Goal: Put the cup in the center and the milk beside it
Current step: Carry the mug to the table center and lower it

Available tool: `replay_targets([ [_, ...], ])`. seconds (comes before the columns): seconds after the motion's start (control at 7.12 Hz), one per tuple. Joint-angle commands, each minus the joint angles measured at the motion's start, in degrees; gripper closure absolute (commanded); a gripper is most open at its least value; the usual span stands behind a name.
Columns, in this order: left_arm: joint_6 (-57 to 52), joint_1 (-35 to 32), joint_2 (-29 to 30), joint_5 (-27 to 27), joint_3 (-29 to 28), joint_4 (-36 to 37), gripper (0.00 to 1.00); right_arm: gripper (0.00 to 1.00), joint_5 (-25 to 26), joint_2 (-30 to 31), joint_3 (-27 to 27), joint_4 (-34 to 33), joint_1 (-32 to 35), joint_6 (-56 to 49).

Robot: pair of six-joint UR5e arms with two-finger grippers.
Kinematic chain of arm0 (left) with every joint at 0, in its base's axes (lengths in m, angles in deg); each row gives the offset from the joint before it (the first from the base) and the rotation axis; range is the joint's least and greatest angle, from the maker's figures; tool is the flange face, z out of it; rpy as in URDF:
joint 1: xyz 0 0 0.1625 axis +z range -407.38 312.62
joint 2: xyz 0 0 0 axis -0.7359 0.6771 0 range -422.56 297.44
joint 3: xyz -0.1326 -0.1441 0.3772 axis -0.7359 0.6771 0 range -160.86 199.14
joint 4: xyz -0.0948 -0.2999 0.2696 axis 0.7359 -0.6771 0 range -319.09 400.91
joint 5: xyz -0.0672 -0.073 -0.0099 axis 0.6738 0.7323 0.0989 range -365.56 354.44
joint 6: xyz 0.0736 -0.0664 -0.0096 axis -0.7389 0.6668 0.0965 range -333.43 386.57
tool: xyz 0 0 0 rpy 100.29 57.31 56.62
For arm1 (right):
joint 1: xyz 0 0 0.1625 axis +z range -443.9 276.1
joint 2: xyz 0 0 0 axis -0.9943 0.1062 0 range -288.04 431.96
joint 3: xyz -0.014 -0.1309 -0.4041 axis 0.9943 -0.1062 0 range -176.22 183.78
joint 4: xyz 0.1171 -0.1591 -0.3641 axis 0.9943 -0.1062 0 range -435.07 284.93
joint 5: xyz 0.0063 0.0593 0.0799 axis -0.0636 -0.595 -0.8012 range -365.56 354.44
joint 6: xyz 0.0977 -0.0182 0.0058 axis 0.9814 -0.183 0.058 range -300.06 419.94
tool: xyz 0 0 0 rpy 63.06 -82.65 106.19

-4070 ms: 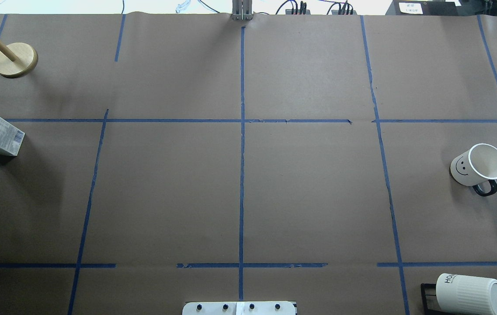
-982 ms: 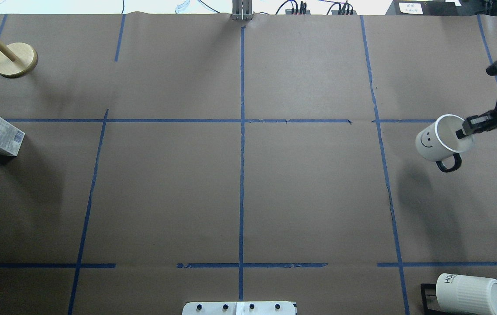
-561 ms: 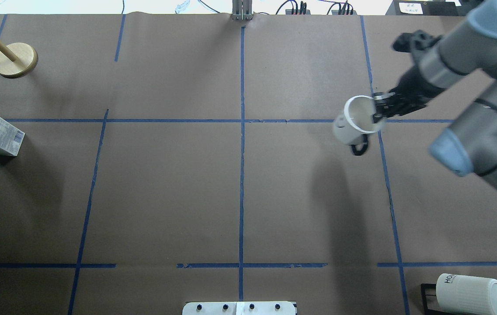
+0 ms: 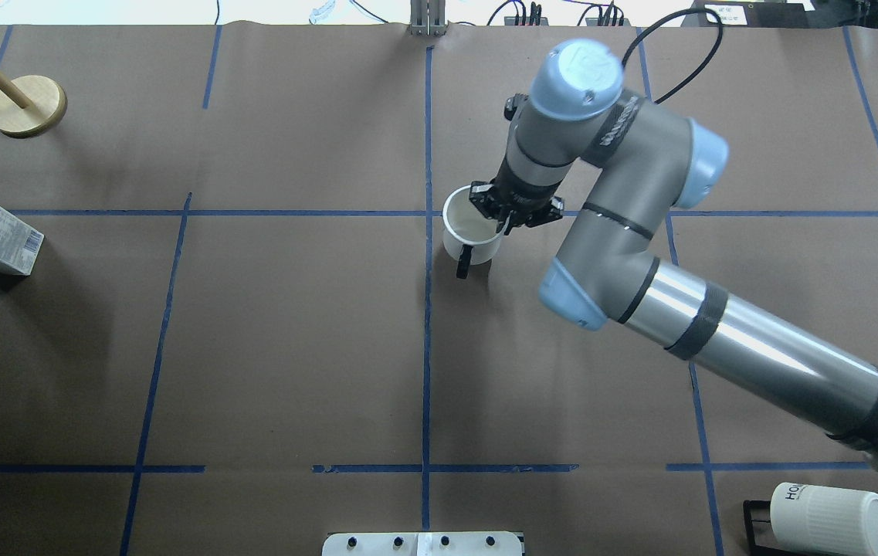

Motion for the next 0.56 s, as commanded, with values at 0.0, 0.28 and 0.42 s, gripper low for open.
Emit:
replay_targets([
  [0.0, -0.1, 0.0, 0.0, 0.0, 0.1, 0.0, 0.0, 1.0, 1.5, -0.9, -1.3, 1.6, -2.1, 3.0],
  [0.28, -0.1, 0.0, 0.0, 0.1, 0.1, -0.3, 0.0, 0.11, 1.6, -0.9, -1.3, 1.3, -2.1, 3.4],
  [0.42, 0.1, 0.0, -0.1, 0.1, 0.2, -2.3, 0.0, 0.0, 2.2, -1.0, -0.8, 1.4, -2.1, 3.4],
])
